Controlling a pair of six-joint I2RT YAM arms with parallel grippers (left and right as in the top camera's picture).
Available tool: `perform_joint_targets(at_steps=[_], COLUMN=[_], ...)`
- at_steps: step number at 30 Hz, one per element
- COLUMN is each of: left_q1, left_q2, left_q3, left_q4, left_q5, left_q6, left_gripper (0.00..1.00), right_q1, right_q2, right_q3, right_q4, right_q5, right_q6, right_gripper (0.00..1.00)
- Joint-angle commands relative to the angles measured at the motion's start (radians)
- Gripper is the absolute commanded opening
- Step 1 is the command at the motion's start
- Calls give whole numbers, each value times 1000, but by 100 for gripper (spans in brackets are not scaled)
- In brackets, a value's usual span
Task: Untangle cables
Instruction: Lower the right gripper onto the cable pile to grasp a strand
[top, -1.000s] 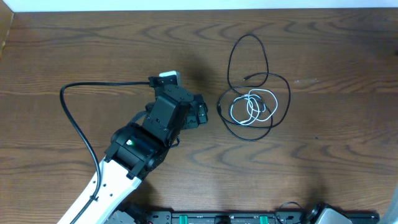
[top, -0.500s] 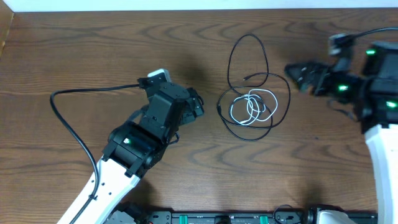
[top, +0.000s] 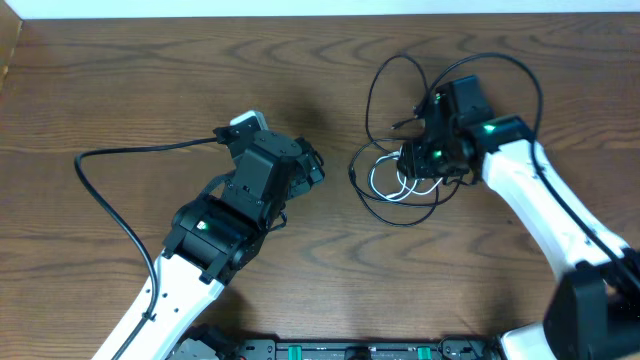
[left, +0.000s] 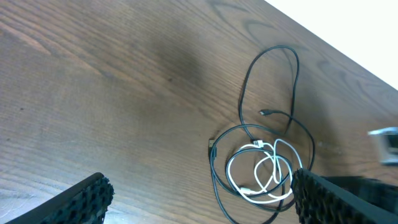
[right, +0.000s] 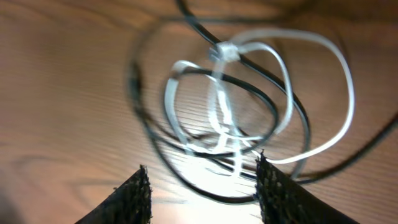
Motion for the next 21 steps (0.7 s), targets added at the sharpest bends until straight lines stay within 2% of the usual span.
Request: perform_joint_targets(at_steps=[1,5,12,14,15,16,17,21], left_q1=[4,4,4,4,4,4,4,4], left_q2=[5,6,6,6,6,6,6,6], left_q3=[7,7,7,7,7,7,7,7], left_q4=[-13,-14,-14,-14,-14,-14,-14,-14], left_q5=[-19,-19,-19,-19,-16,-16,-16,-16], left_q6=[-6,-5,-6,-6,-5,-6,-6,-5], left_gripper=[92,92,92,92,92,92,92,92], right_q1=[8,8,11,11,11,11,11,4], right_q2=[56,101,105,105,105,105,105,103], right_q3=[-2,-2,-2,-2,-2,-2,-2,0], right_q4=[-15,-22,-9,-2,10,13,23,48], right_q5=[90,69,19,19,19,18,13,-65], right_q6=[9,16,16,16,16,16,16,37], right_gripper=[49,34,36,27,18,14,1,1])
